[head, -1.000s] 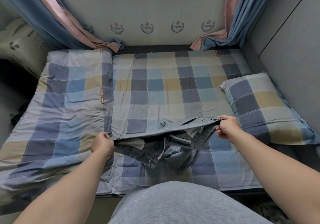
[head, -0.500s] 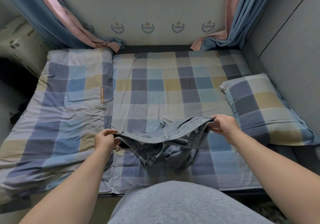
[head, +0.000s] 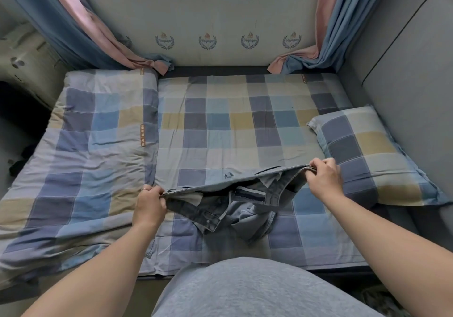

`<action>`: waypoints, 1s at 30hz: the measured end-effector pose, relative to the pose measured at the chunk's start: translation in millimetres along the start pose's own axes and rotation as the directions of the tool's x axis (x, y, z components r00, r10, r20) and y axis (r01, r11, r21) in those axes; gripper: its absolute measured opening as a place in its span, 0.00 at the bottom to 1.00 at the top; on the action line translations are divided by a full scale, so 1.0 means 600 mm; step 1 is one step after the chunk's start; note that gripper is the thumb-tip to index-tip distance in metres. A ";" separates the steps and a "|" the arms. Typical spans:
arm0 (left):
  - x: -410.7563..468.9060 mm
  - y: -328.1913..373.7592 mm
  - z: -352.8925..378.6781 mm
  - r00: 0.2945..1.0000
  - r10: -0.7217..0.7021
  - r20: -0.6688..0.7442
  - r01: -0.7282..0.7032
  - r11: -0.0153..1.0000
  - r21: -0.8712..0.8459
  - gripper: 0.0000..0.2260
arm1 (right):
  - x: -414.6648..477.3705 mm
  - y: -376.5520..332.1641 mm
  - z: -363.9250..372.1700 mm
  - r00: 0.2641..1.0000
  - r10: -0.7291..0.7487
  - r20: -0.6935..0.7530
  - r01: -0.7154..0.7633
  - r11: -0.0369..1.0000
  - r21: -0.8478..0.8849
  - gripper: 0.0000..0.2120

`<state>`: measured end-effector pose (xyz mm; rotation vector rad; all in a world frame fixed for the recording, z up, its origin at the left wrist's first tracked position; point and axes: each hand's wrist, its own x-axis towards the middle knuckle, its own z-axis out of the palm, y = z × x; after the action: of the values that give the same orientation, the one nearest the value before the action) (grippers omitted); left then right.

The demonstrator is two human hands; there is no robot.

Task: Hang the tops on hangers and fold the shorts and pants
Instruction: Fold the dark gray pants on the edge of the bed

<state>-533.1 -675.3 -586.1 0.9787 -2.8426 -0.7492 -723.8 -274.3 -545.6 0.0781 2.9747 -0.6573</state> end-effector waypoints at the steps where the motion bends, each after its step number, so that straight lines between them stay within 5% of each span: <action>1: 0.001 0.002 -0.003 0.999 -0.034 -0.013 0.033 0.998 -0.048 0.06 | -0.001 -0.002 0.000 1.000 0.001 -0.009 -0.001 0.999 0.042 0.03; 4: 0.009 0.010 -0.006 0.982 -0.185 0.039 0.189 0.948 -0.256 0.06 | -0.001 -0.009 0.002 0.998 0.048 0.032 -0.053 0.979 0.195 0.06; 7: 0.019 0.019 -0.005 0.913 -0.362 0.190 0.390 0.635 -0.666 0.09 | -0.002 -0.018 -0.001 0.989 0.131 0.062 -0.143 0.944 0.296 0.08; 10: 0.032 0.028 -0.012 0.876 -0.406 0.261 0.426 0.396 -0.814 0.10 | -0.004 -0.026 -0.006 0.985 0.150 0.080 -0.169 0.915 0.367 0.11; 11: 0.036 0.030 -0.015 0.895 -0.378 0.237 0.400 0.442 -0.803 0.11 | -0.004 -0.029 -0.007 0.985 0.151 0.082 -0.171 0.901 0.398 0.12; 14: 0.041 0.029 -0.025 0.985 -0.162 0.061 0.173 0.885 -0.433 0.18 | -0.003 -0.039 -0.012 0.985 0.152 0.085 -0.174 0.861 0.477 0.13; 16: 0.037 0.024 -0.025 1.000 0.013 0.003 -0.012 0.991 -0.134 0.18 | -0.005 -0.045 -0.016 0.985 0.147 0.086 -0.170 0.826 0.537 0.13; 19: 0.032 0.015 -0.023 0.999 0.052 0.001 -0.052 0.999 -0.001 0.16 | -0.009 -0.057 -0.027 0.992 0.093 0.084 -0.125 0.788 0.602 0.12; 23: 0.049 0.020 -0.040 0.994 -0.081 -0.072 0.074 0.993 -0.089 0.14 | -0.004 -0.076 -0.044 0.998 0.054 0.043 -0.069 0.772 0.632 0.13; 25: 0.070 0.035 -0.058 0.978 -0.196 -0.076 0.156 0.918 -0.365 0.09 | 0.009 -0.089 -0.057 0.998 0.055 0.006 -0.046 0.766 0.641 0.13; 27: 0.094 0.062 -0.085 0.946 -0.324 -0.015 0.224 0.686 -0.692 0.03 | 0.028 -0.110 -0.077 0.999 0.025 -0.029 0.000 0.759 0.651 0.11; 28: 0.108 0.077 -0.103 0.933 -0.361 -0.011 0.221 0.596 -0.772 0.03 | 0.039 -0.124 -0.091 0.999 -0.002 -0.050 0.034 0.760 0.649 0.10; 30: 0.143 0.107 -0.146 0.941 -0.326 -0.086 0.125 0.575 -0.808 0.04 | 0.066 -0.160 -0.131 0.992 -0.051 -0.112 0.111 0.762 0.638 0.10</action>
<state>-621.4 -719.4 -489.2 1.1362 -1.8068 -1.6104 -776.2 -327.0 -438.6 0.0234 2.6787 -1.7048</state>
